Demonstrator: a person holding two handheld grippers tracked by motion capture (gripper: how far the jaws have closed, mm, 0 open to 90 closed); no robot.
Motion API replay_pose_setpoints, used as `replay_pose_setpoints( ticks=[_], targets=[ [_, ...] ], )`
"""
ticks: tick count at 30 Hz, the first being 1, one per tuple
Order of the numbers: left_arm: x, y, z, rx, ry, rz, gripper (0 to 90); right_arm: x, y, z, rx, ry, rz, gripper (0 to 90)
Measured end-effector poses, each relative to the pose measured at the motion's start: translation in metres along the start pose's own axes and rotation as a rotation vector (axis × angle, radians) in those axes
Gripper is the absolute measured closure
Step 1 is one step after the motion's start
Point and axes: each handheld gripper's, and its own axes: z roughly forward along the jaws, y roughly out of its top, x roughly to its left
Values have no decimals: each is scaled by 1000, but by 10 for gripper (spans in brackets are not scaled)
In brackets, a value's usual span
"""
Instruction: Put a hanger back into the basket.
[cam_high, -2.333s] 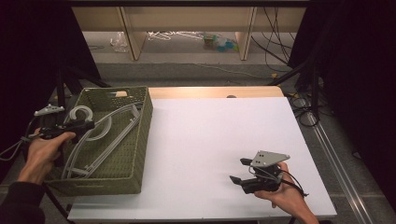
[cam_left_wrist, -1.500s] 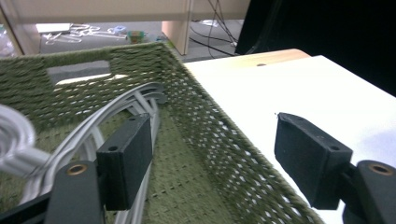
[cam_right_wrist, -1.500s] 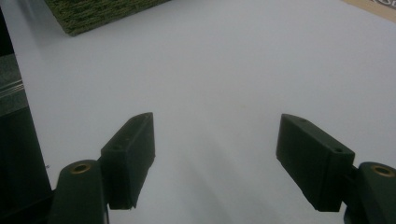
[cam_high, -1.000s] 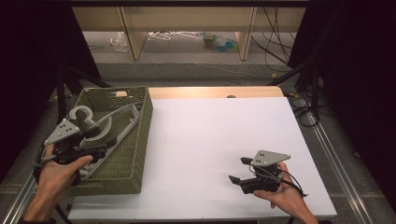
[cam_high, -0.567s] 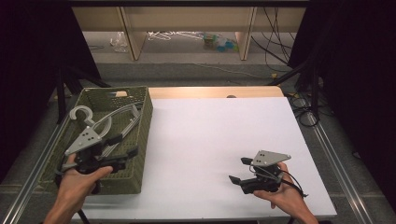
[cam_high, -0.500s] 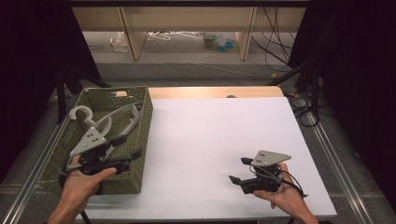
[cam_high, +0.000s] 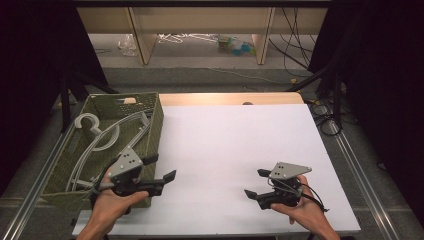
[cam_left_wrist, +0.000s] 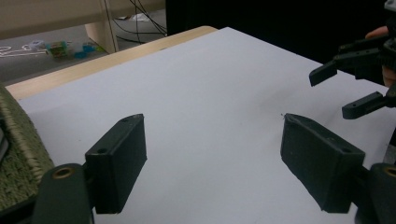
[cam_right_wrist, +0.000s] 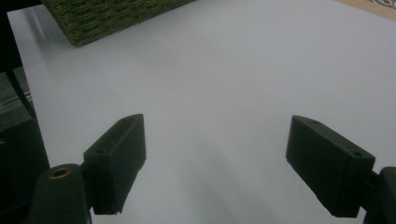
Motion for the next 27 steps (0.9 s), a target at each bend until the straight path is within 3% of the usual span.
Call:
replay_pose_setpoints(
  ticks=[8,12,13,19,27],
  targets=[
    [-17,-13,13,-2,-50,12,224,3,0,1,-2,13,-12,203],
    [-22,-19,18,8,-66,55,216,4,-1,2,3,19,-8,202],
    [-23,-21,20,4,-70,42,214,5,0,2,5,21,-7,202],
    [-24,-36,27,14,-72,67,204,8,-1,1,0,20,-20,202],
    [-28,-46,30,7,-77,52,203,17,-8,-6,-1,19,-5,199]
  ],
)
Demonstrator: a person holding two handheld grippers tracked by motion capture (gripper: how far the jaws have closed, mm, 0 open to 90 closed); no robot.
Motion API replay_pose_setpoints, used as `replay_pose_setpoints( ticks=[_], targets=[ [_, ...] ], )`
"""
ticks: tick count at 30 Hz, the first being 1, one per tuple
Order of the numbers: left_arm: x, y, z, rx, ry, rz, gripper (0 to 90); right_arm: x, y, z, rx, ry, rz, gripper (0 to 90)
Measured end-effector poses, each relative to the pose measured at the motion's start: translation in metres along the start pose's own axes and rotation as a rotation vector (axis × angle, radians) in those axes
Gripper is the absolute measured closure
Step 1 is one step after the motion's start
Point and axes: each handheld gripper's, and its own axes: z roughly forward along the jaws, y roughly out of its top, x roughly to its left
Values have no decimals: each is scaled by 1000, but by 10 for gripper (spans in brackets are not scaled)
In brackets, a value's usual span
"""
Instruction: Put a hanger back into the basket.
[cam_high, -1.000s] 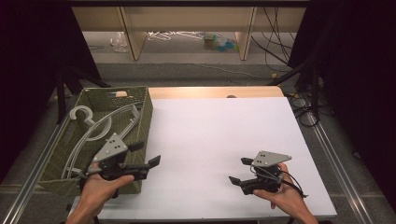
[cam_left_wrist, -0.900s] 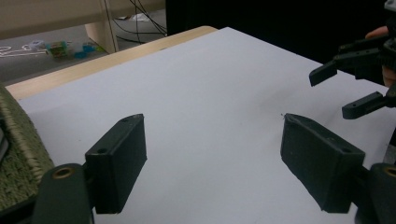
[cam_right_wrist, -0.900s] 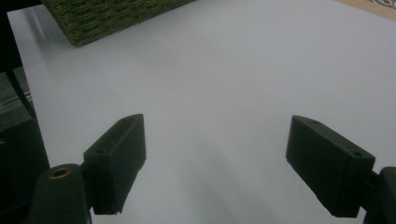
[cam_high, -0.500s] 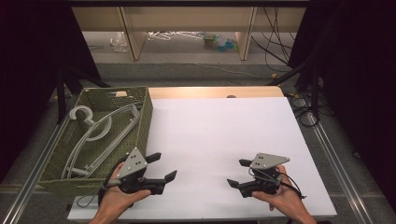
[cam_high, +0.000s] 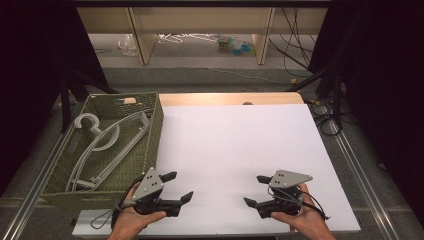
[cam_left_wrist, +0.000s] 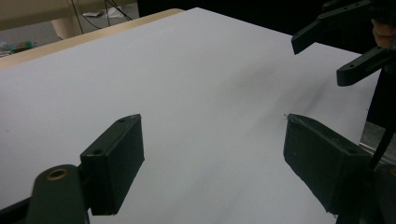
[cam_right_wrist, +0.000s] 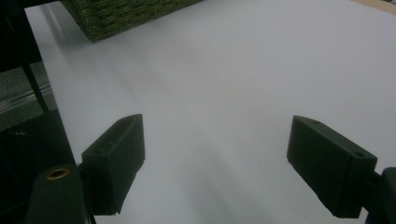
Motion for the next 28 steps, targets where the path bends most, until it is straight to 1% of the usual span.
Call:
replay_pose_setpoints(
  ticks=[1,3,4,5,6,7,8,9,10,11,12,13,14,15,18,19,20,22,23,25,27,28],
  targets=[
    [0,-1,0,0,-3,-3,203,2,-2,-1,-7,-5,-3,199],
    [0,-1,0,-6,-13,-1,202,5,-5,-4,-2,-1,2,197],
    [0,-1,0,-14,-20,1,202,6,-6,-5,-9,-4,4,196],
    [0,-1,-1,-13,-19,5,201,8,-7,-6,-11,-7,6,196],
    [-1,-1,-1,-15,-20,-6,201,8,-9,-7,-7,-2,8,196],
    [0,-1,-1,-15,-22,-2,200,9,-10,-8,-7,-11,5,196],
    [0,-1,-1,-12,-21,-5,199,10,-11,-8,-4,14,15,196],
    [-1,-2,-1,-13,-19,-16,199,10,-11,-9,-5,-2,11,196],
    [0,-2,-1,-15,-24,-8,199,10,-12,-8,-7,-7,1,196],
    [0,-2,0,-19,-30,-11,199,10,-12,-8,-4,-8,-2,196],
    [0,-2,0,-11,-28,-12,198,10,-12,-7,7,10,5,196],
    [-1,-3,0,-11,-28,-14,198,10,-12,-6,2,12,10,197],
    [-1,-3,0,-7,-28,-13,198,11,-11,-6,4,1,7,197],
    [-1,-3,1,-9,-29,-13,198,11,-11,-6,4,9,5,197],
    [0,-3,1,-2,-26,-8,198,11,-11,-6,5,3,7,197],
    [0,-3,2,-8,-31,-13,198,10,-12,-6,-1,-3,1,197],
    [0,-3,1,3,-23,-11,198,10,-12,-6,-2,-6,-2,197],
    [0,-3,2,-6,-36,-12,198,10,-12,-6,5,-1,3,197],
    [0,-3,1,2,-29,-12,198,10,-12,-6,7,-1,4,197],
    [0,-3,0,-4,-35,-13,198,9,-12,-5,9,-5,-4,197],
    [0,-3,0,-5,-28,-20,198,10,-12,-5,10,-2,-2,198],
    [0,-3,0,-6,-27,-16,198,10,-12,-5,10,0,1,198]
  ],
)
